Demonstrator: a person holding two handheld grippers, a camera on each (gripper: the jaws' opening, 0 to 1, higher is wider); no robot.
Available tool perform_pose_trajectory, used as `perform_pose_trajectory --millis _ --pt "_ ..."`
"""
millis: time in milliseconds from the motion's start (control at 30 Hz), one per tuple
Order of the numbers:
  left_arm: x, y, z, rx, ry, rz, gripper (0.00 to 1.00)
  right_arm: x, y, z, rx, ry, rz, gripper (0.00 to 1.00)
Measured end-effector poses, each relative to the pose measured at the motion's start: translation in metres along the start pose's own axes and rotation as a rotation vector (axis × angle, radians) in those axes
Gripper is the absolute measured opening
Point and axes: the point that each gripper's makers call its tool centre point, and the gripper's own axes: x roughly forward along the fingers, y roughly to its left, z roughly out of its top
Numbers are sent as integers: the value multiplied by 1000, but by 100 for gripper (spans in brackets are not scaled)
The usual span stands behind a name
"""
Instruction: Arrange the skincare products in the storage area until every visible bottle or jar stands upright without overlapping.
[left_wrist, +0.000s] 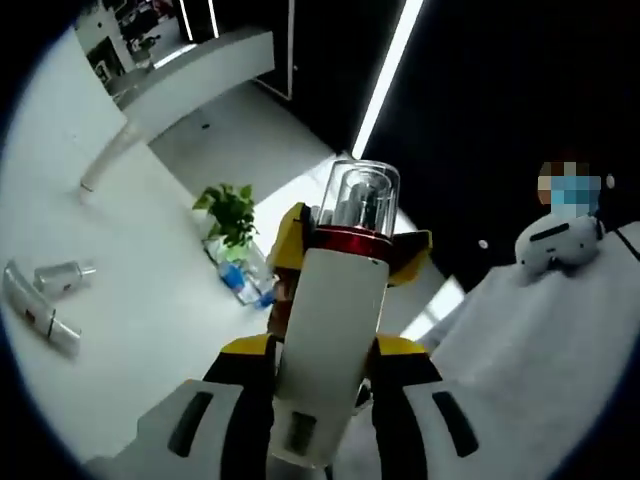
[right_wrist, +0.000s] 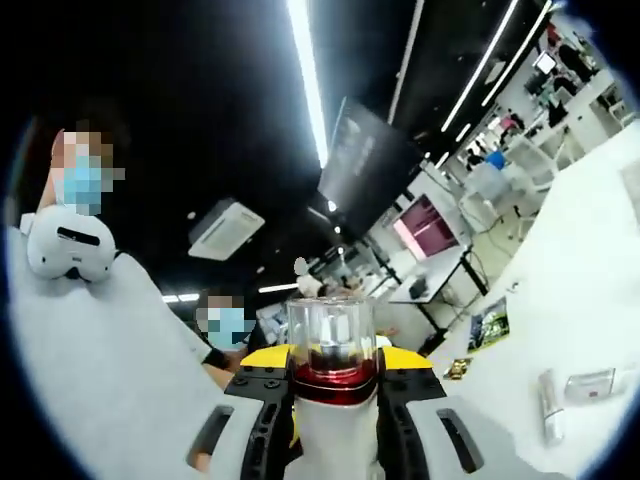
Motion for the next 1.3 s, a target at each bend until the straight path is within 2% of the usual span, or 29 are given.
perform_pose_trajectory --millis 100,167,333,433,600,700,833,967,1300 --pt "0 -4 1 30 -3 -5 30 4 1 -1 20 1 16 26" --pt "-2 -3 5 70 -35 12 29 6 0 1 43 -11 21 27" --pt "-7 0 15 82 -92 57 27 9 -9 6 84 -34 17 27" --pt "-10 4 17 78 -105 84 27 14 -13 7 90 -20 -4 27" --pt "-20 20 19 117 -110 194 27 20 -26 0 62 36 -84 27" --pt "-25 29 18 119 -111 250 27 23 -41 -5 46 52 -169 27" --pt "-29 38 17 103 -137 291 27 20 -54 -8 77 32 -258 28" --pt "-29 48 14 81 -149 329 27 17 -63 -11 65 32 -334 30" --pt "-28 59 5 28 -162 363 26 9 -74 -22 93 36 -438 32"
